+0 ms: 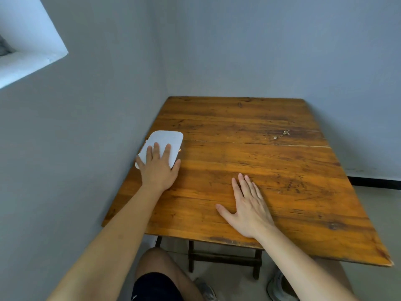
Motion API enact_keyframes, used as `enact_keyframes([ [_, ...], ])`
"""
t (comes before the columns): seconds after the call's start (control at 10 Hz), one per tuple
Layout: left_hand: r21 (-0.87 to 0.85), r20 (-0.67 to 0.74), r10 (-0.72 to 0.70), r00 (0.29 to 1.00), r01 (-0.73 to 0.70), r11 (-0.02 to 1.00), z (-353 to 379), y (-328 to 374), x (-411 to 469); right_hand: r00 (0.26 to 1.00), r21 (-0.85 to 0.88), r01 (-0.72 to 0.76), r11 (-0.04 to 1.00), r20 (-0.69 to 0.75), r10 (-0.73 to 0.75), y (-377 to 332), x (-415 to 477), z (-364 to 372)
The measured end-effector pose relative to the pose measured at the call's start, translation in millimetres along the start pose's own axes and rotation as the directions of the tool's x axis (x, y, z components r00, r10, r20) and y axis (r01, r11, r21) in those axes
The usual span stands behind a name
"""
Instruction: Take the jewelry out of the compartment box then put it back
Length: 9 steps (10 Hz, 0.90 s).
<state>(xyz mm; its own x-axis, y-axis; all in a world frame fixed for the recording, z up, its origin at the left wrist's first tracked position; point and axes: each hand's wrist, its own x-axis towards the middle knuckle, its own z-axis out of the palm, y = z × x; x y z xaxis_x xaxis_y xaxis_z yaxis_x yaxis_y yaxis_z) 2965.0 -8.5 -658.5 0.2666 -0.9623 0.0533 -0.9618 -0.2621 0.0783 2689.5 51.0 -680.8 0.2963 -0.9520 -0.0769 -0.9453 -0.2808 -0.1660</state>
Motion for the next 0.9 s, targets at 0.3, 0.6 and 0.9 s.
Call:
enact_keyframes([
  [0.3, 0.010, 0.022, -0.059, 0.998, 0.059, 0.998, -1, -23, 37, 1.000, 0.013, 0.007, 1.000, -0.028, -0.006, 2, 1, 1],
  [0.6, 0.100, 0.001, -0.051, 0.999, 0.050, 0.994, -10, -23, 36, 0.999, 0.052, 0.009, 0.999, -0.033, -0.007, 0, -2, 0],
  [0.9, -0.068, -0.071, 0.138, 0.988, -0.143, 0.987, 15, 53, -73, 0.998, 0.436, -0.004, 0.900, -0.050, 0.029, 3, -6, -7],
])
